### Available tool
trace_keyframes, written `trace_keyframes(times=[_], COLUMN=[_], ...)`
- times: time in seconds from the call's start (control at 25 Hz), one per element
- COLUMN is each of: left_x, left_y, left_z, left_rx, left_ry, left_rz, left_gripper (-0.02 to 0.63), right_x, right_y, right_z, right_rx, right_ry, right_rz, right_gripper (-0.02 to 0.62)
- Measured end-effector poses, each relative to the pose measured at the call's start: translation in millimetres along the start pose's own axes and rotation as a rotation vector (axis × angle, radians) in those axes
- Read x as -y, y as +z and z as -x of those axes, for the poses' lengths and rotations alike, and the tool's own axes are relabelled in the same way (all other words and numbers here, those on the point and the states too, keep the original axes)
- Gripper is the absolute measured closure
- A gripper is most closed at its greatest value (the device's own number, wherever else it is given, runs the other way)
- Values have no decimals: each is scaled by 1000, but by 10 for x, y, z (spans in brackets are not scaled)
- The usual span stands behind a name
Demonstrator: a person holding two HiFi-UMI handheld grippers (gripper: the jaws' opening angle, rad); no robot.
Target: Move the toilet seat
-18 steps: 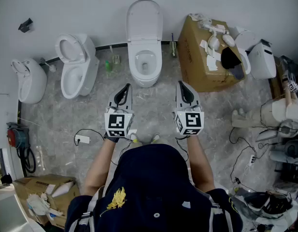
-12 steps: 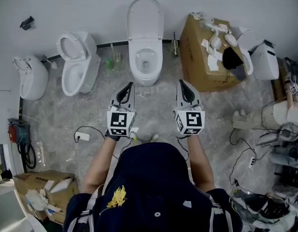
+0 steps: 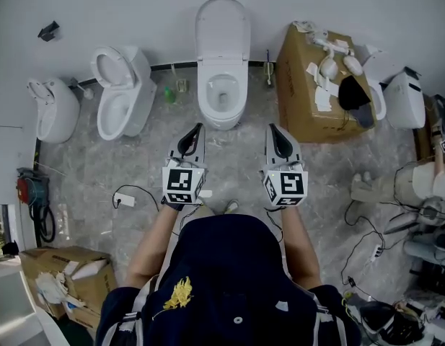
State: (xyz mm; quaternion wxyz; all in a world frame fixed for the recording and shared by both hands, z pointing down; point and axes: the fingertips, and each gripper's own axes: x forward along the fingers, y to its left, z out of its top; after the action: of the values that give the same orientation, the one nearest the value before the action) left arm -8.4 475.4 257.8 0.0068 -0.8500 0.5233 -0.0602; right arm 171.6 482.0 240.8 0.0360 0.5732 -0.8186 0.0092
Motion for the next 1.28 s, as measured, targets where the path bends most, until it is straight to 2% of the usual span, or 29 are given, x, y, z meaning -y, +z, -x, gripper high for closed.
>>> trace_keyframes(times=[0.12,0.24,0.64,1.28], left_x=[47,45,-305,-1608], left_y=[9,-47,-190,-193], left_z=[-46,-95,-466,-1629], left_rx=[3,-14,-41,-7], left_ry=[8,7,29,-36], left_rz=[-2,-5,9,54], left_gripper=[588,588,588,588], right_x=[56,108,158,-20], right_y=[-49,-88,-196,8], right_z=[-23,-77,-579,-2339], right_rx=[-9,-11,-30,-29], right_ry=[18,1,-14,-62], right_rz=[-20,-40,-23,2], right_gripper=[569,569,569,569])
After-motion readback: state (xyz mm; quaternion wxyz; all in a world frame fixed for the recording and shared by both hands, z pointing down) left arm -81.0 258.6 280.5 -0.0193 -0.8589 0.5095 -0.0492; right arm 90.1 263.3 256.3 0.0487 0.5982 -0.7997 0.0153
